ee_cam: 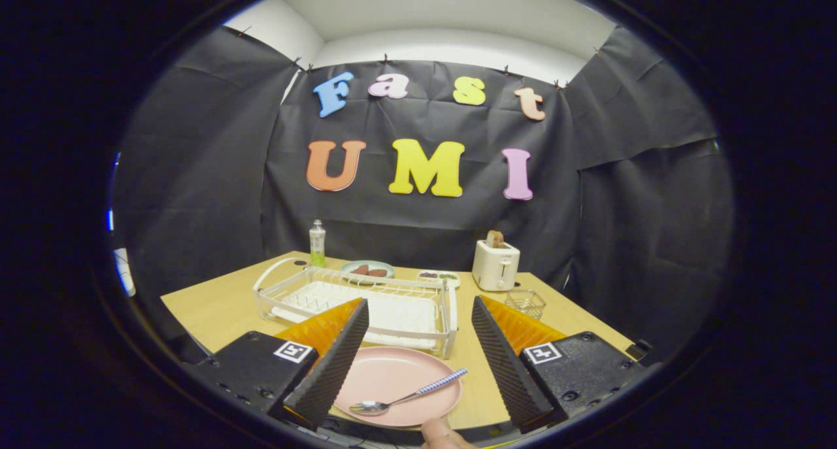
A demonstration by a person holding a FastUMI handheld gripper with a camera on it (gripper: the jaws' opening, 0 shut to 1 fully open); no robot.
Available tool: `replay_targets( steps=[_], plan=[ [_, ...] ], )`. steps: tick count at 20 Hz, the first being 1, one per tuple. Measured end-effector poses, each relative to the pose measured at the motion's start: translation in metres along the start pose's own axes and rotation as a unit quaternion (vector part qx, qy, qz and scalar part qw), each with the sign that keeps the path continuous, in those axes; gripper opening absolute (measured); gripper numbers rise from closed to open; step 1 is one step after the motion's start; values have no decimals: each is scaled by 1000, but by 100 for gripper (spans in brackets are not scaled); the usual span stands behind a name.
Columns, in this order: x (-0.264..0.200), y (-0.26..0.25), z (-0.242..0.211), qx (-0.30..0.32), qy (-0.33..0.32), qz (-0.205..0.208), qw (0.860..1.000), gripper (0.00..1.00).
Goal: Take the plate from the dish rack, then take the spoon from the basket and place it into the plate.
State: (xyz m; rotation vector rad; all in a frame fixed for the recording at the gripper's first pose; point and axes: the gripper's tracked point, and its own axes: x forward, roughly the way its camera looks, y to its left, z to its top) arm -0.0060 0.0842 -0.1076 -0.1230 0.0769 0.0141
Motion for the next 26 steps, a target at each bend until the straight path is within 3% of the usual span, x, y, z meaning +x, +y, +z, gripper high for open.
replay_targets(
  steps=[7,13,26],
  plan=[
    [-50,-28,48,6,-37,-43,998,100],
    [-80,-37,70,13,-42,-45,998,100],
    [-89,-43,66,28,-42,-37,998,100]
  ],
)
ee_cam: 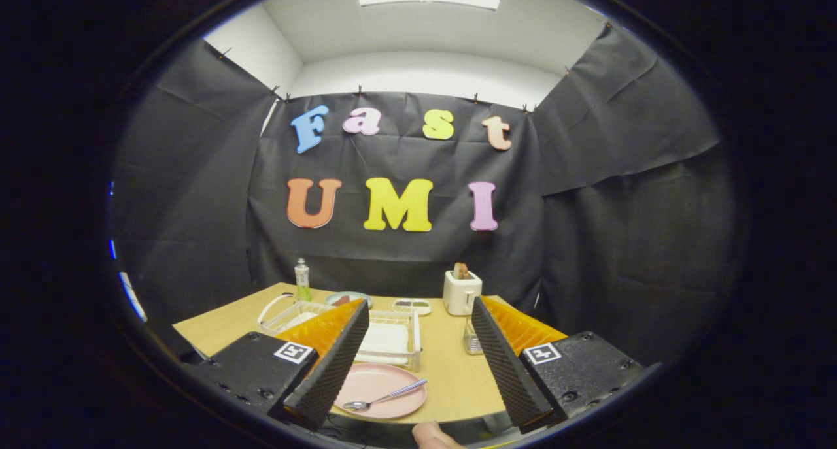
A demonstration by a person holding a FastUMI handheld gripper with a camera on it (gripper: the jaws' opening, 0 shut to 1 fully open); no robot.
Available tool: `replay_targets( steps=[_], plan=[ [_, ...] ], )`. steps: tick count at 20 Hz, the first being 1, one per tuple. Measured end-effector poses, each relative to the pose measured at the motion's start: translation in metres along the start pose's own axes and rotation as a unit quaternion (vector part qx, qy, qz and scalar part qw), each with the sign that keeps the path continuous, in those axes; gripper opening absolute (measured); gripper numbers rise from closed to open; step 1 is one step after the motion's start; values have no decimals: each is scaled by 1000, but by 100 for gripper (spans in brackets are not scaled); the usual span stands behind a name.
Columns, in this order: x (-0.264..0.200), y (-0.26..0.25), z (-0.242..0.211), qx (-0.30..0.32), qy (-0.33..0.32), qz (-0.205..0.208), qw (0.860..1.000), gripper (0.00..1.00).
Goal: Take the plate from the dish rack, then take the spoon from the basket and place it into the plate.
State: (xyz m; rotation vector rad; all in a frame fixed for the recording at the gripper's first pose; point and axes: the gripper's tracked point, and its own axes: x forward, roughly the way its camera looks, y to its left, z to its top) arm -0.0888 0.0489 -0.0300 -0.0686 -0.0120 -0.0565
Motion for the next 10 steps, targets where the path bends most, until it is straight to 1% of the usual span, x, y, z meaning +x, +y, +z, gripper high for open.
replay_targets(
  steps=[7,10],
  plan=[
    [-2,1,-4,13,1,10,1000,100],
    [0,-3,-5,13,4,7,1000,100]
  ],
)
